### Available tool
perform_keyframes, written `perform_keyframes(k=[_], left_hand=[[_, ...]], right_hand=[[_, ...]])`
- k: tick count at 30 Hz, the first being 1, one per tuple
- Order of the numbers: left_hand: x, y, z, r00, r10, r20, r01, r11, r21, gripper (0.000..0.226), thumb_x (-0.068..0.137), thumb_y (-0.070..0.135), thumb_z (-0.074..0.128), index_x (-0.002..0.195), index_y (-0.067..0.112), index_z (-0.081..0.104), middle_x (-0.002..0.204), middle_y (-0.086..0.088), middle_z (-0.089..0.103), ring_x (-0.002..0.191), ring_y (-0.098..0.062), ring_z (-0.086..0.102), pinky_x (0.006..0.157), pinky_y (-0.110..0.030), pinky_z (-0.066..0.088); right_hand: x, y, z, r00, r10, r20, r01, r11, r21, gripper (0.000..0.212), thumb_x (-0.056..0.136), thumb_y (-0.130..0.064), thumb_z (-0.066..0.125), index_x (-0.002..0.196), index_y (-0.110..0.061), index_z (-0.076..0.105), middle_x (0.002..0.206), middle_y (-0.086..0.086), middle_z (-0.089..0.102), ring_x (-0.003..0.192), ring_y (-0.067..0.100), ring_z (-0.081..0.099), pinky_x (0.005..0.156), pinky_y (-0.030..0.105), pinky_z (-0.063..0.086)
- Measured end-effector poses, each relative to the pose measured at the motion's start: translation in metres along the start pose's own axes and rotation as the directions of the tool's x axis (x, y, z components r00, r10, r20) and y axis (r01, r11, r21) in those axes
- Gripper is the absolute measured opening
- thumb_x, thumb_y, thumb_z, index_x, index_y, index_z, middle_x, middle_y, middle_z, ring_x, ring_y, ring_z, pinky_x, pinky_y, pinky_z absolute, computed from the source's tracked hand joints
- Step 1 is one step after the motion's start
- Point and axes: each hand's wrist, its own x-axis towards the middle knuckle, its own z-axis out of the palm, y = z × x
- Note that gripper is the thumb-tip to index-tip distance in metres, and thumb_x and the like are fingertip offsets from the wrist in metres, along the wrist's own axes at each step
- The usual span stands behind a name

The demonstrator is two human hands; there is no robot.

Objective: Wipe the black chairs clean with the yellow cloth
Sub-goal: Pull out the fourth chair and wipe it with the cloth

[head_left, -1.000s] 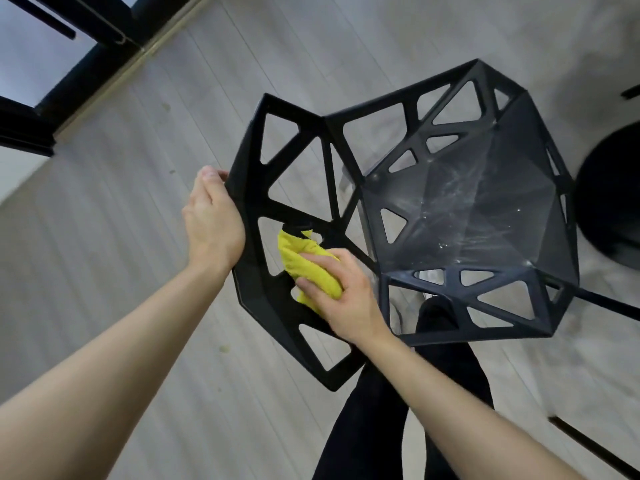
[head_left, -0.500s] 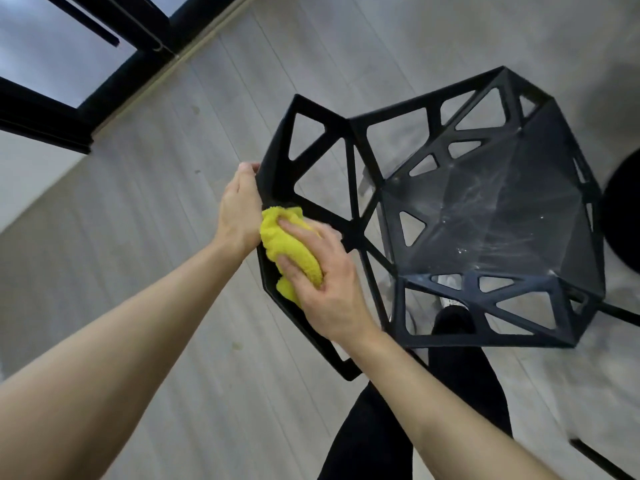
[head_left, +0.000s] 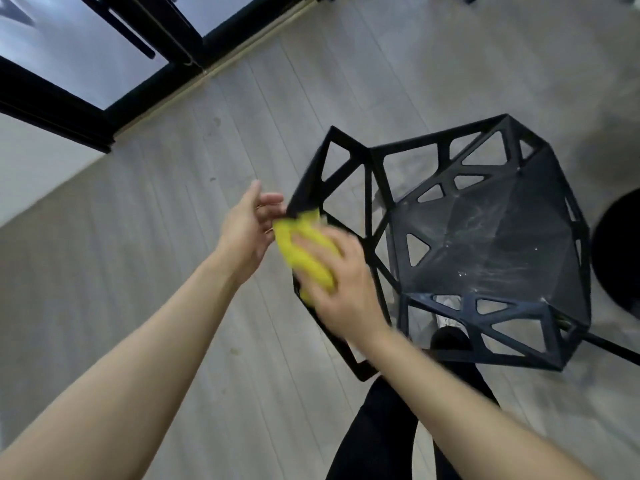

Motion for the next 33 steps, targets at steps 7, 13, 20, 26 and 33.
perform_keyframes(k=[7,13,20,26,33], left_hand=[[-0.031,-0.004,-0.021,0.997,0.033,0.067,-0.022,0.987,-0.161,0.082,0.113,0.065,0.017,0.128,0.004,0.070,0.120,-0.025,0.077,0.122,-0.038,0.073,0.108,-0.046,0.055],[-0.040,-0.005,-0.017,0.991,0.111,0.072,-0.093,0.973,-0.213,0.078,0.110,0.069,0.019,0.153,0.013,0.051,0.125,-0.028,0.075,0.122,-0.038,0.073,0.117,-0.052,0.049],[-0.043,-0.009,-0.018,0.972,0.162,0.173,-0.166,0.986,0.013,0.083,0.110,0.068,0.009,0.148,0.013,0.059,0.124,-0.010,0.080,0.123,-0.021,0.073,0.121,-0.041,0.043],[-0.039,-0.004,-0.016,0.954,0.215,0.209,-0.238,0.967,0.094,0.083,0.108,0.072,0.006,0.166,0.020,0.037,0.126,-0.005,0.079,0.125,-0.016,0.072,0.118,-0.036,0.041],[-0.042,-0.026,-0.008,0.921,0.214,0.327,-0.285,0.940,0.189,0.084,0.105,0.074,0.008,0.166,0.026,0.039,0.146,0.006,0.069,0.142,-0.010,0.058,0.128,-0.045,0.033]], right_hand=[[0.038,0.002,0.011,0.997,-0.034,-0.073,0.030,0.998,-0.051,0.038,0.098,-0.025,0.074,0.136,-0.025,0.072,0.141,-0.001,0.059,0.127,0.029,0.052,0.109,0.047,0.045],[0.088,0.006,0.014,0.974,0.032,-0.226,-0.053,0.995,-0.087,0.030,0.097,-0.024,0.074,0.127,-0.023,0.076,0.131,-0.001,0.063,0.123,0.022,0.057,0.107,0.050,0.047],[-0.021,0.002,-0.002,0.999,0.003,-0.051,-0.007,0.997,-0.080,0.043,0.092,-0.015,0.072,0.134,-0.025,0.072,0.131,-0.004,0.060,0.121,0.022,0.055,0.105,0.040,0.048],[0.076,-0.002,0.021,0.984,0.006,-0.179,-0.030,0.991,-0.130,0.036,0.096,-0.025,0.069,0.132,-0.027,0.074,0.134,-0.003,0.060,0.123,0.025,0.053,0.106,0.045,0.048],[-0.085,-0.013,-0.008,0.998,-0.032,0.049,0.038,0.991,-0.130,0.037,0.092,-0.022,0.077,0.129,-0.027,0.076,0.136,-0.001,0.059,0.124,0.026,0.054,0.106,0.042,0.047]])
